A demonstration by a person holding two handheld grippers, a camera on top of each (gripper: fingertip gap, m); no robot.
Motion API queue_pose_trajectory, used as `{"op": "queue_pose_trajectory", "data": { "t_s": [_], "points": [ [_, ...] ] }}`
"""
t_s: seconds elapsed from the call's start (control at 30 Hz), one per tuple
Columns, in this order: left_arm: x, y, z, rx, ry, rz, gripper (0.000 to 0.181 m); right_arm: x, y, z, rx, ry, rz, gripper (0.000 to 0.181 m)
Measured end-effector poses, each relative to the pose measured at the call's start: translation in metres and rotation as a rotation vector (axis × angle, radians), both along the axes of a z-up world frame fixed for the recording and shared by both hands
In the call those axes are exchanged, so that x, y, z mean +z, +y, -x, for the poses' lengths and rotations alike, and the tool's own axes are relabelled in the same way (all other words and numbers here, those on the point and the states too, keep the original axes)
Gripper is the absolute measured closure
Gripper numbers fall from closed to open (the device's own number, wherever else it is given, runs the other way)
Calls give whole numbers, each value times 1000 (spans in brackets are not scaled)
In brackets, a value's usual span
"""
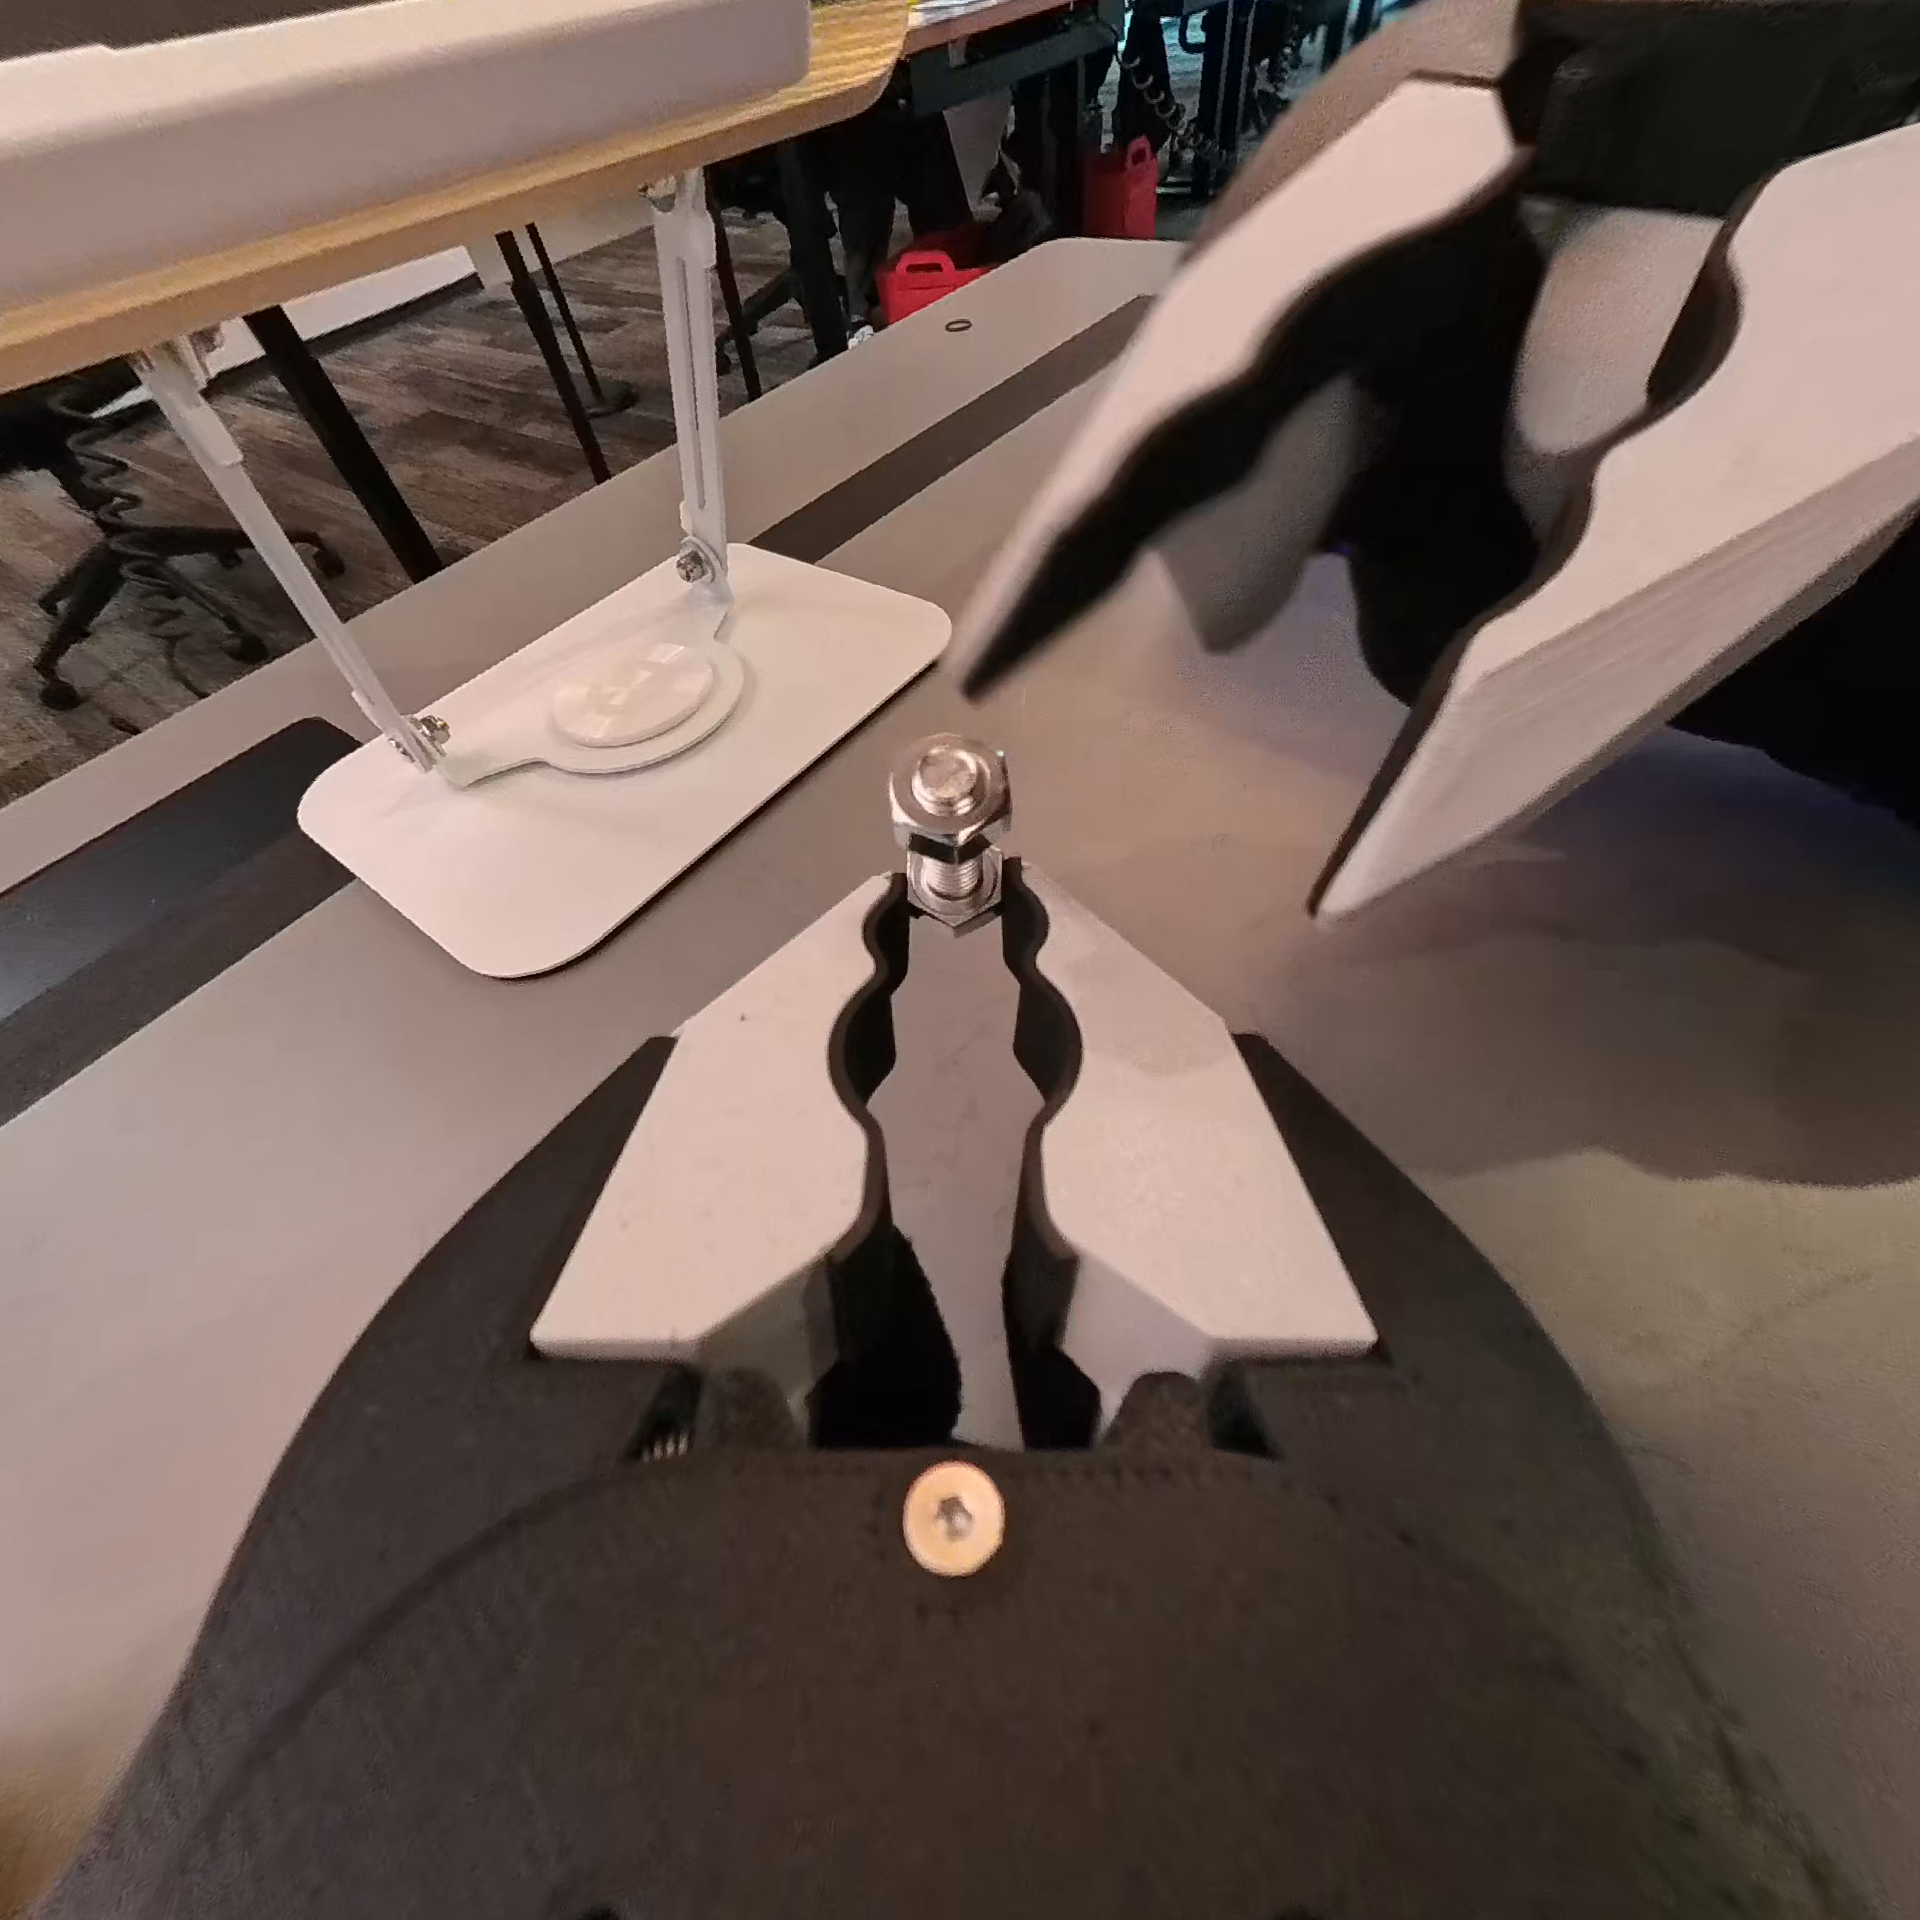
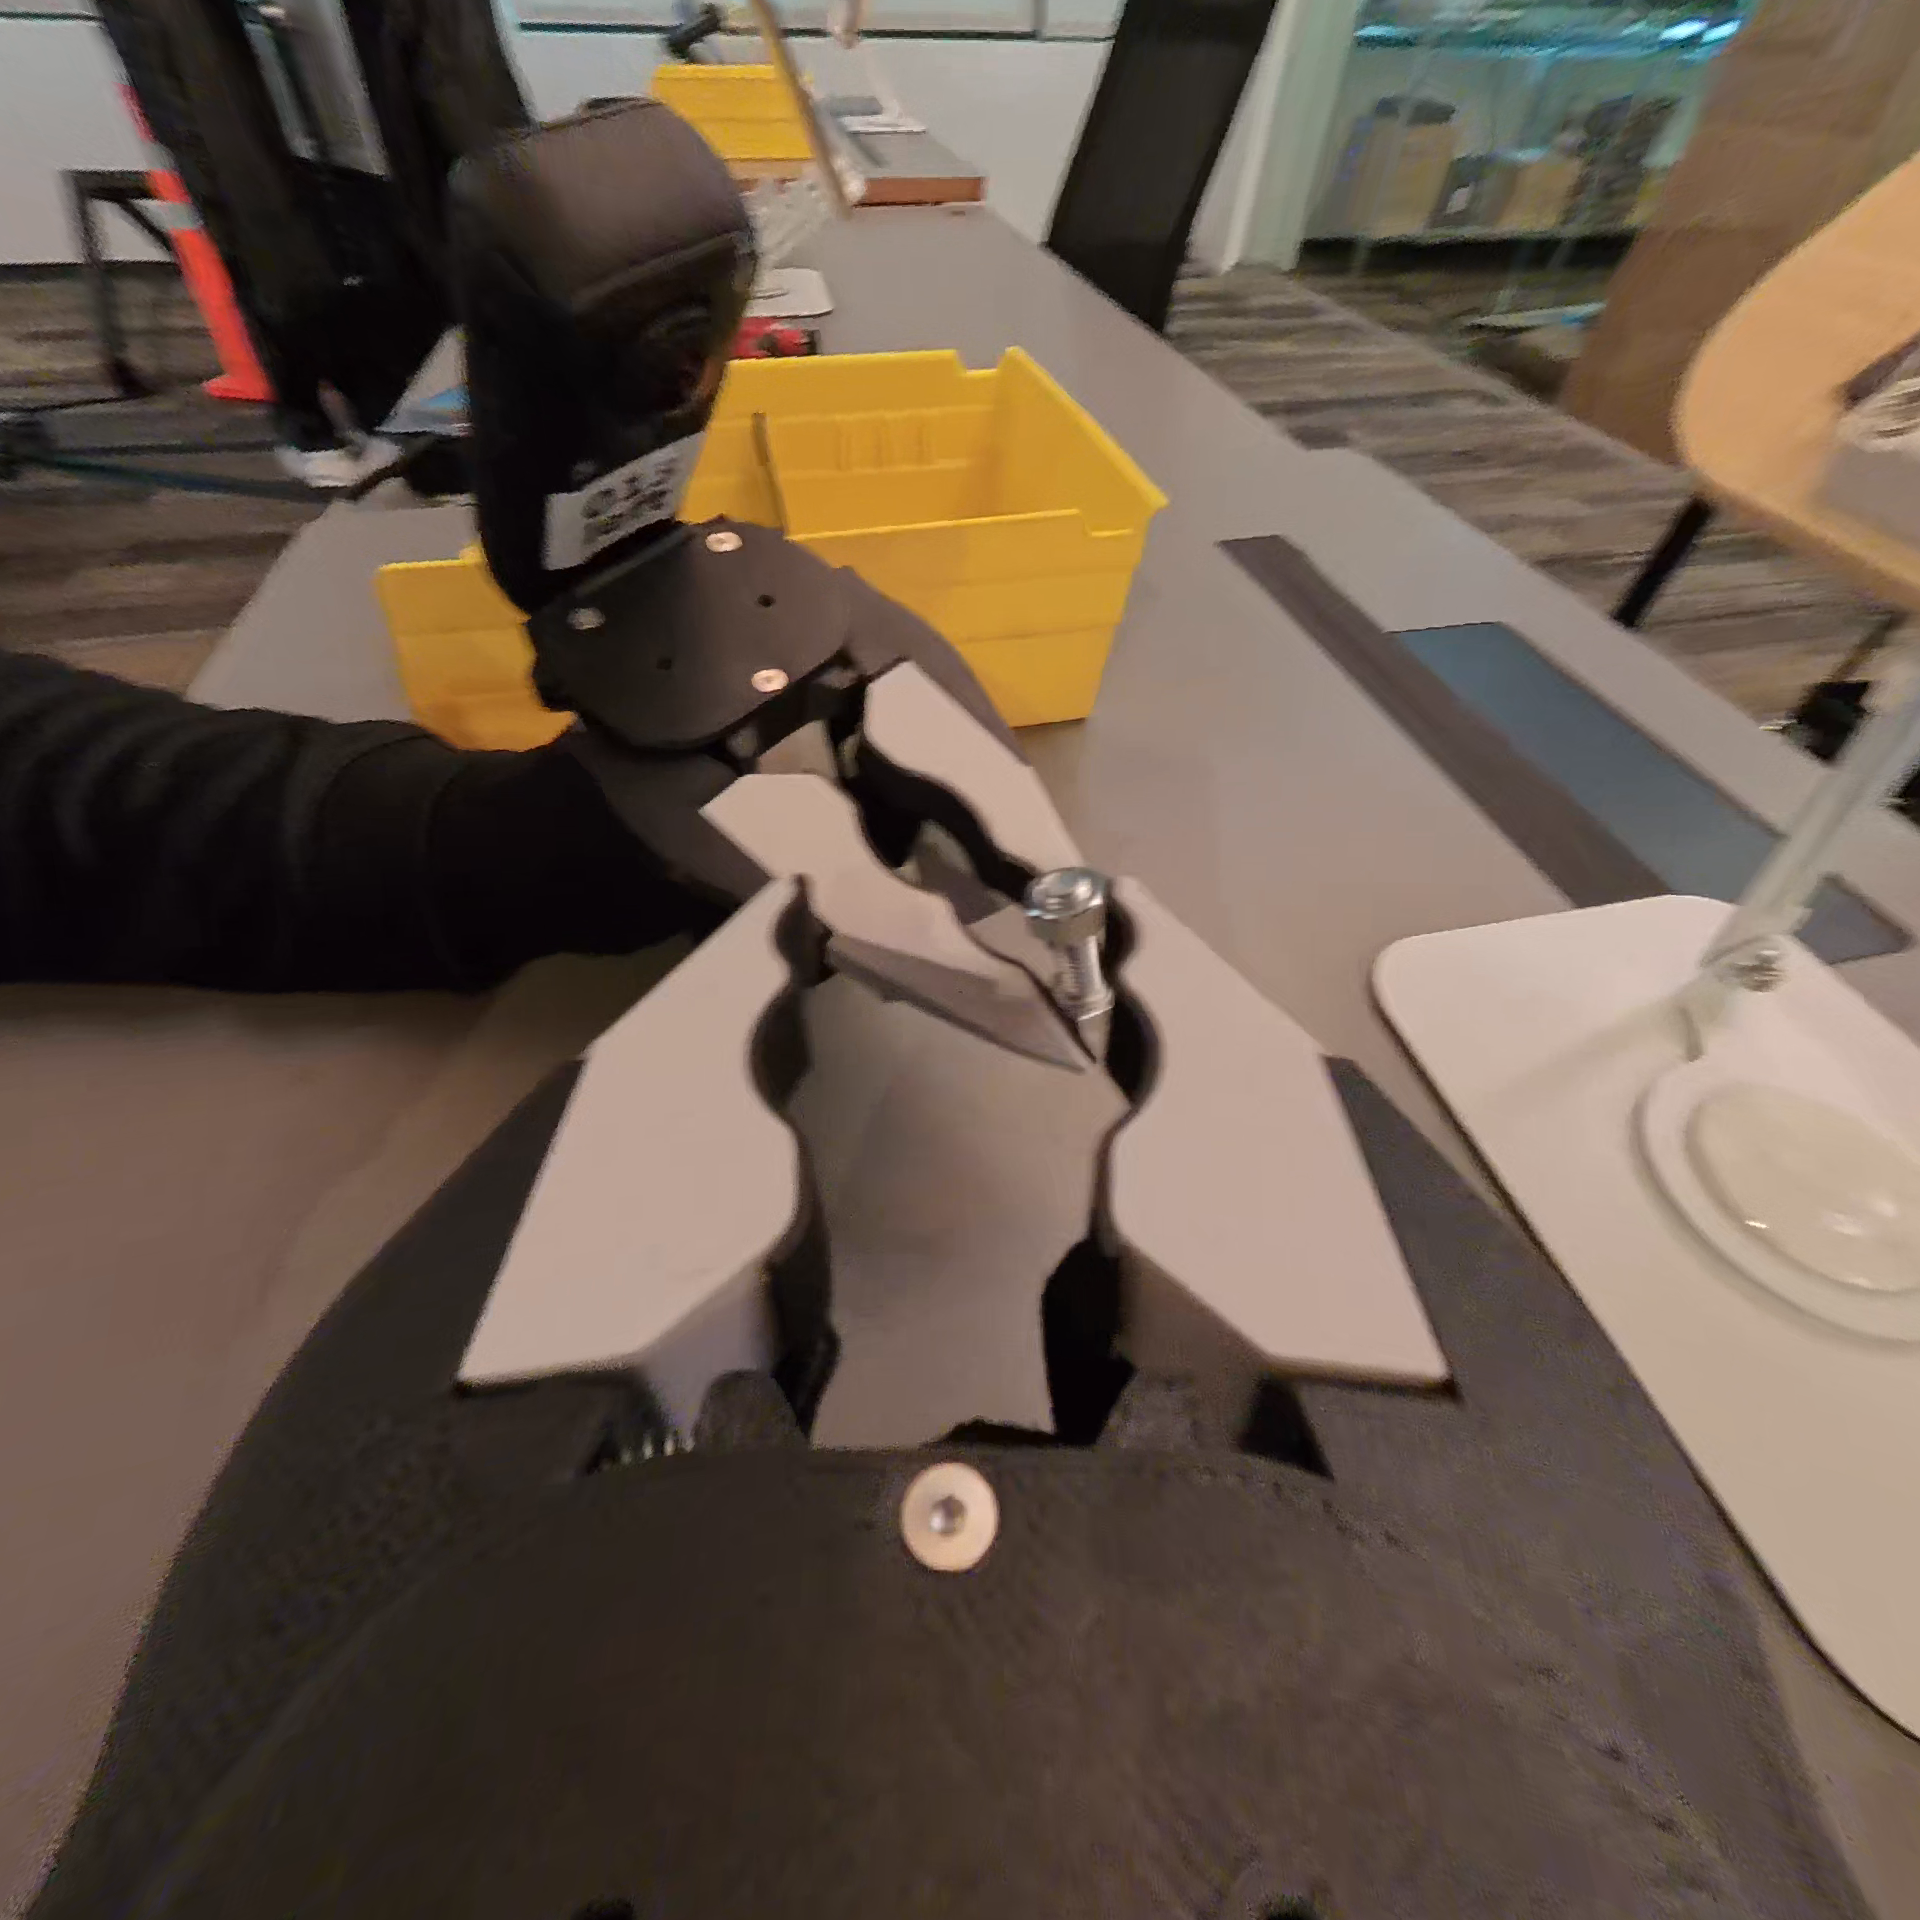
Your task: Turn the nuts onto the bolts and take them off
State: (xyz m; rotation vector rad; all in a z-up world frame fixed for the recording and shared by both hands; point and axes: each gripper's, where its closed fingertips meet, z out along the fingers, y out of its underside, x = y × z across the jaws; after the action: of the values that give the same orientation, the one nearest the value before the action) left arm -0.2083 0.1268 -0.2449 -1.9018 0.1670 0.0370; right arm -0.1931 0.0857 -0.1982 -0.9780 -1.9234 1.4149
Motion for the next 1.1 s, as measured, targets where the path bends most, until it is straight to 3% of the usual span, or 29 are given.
{"op": "queue_pose_trajectory", "data": {
  "t_s": [0.03,0.17,0.23,0.33,0.47,0.53,0.57,0.7,0.77,0.9,1.1],
  "points": [
    [0,0,0,-1,1,0,166,0,3,4,-29,14,-10,113],
    [0,0,0,1,0,2,166,-11,-4,2,13,-32,-11,120],
    [0,0,1,5,-3,-2,166,-12,-17,-16,138,-75,12,181],
    [0,0,1,3,-9,-2,166,-9,-17,-20,145,-62,22,178],
    [-1,0,-1,-5,1,4,166,-6,-4,-2,21,-20,12,127],
    [-1,0,-2,-8,2,3,166,-5,-4,3,6,5,2,117],
    [0,0,-1,-6,3,3,166,-7,-5,3,6,3,-9,118],
    [1,-1,1,0,-7,-4,166,-14,-20,-17,134,-69,-24,181],
    [0,0,0,-3,-6,-1,166,-10,-15,-14,106,-50,-15,176],
    [0,0,-5,-20,10,1,166,-5,5,6,-41,-3,1,123],
    [1,1,-12,-52,30,-2,166,-14,2,11,-40,-19,-17,151]
  ]
}}
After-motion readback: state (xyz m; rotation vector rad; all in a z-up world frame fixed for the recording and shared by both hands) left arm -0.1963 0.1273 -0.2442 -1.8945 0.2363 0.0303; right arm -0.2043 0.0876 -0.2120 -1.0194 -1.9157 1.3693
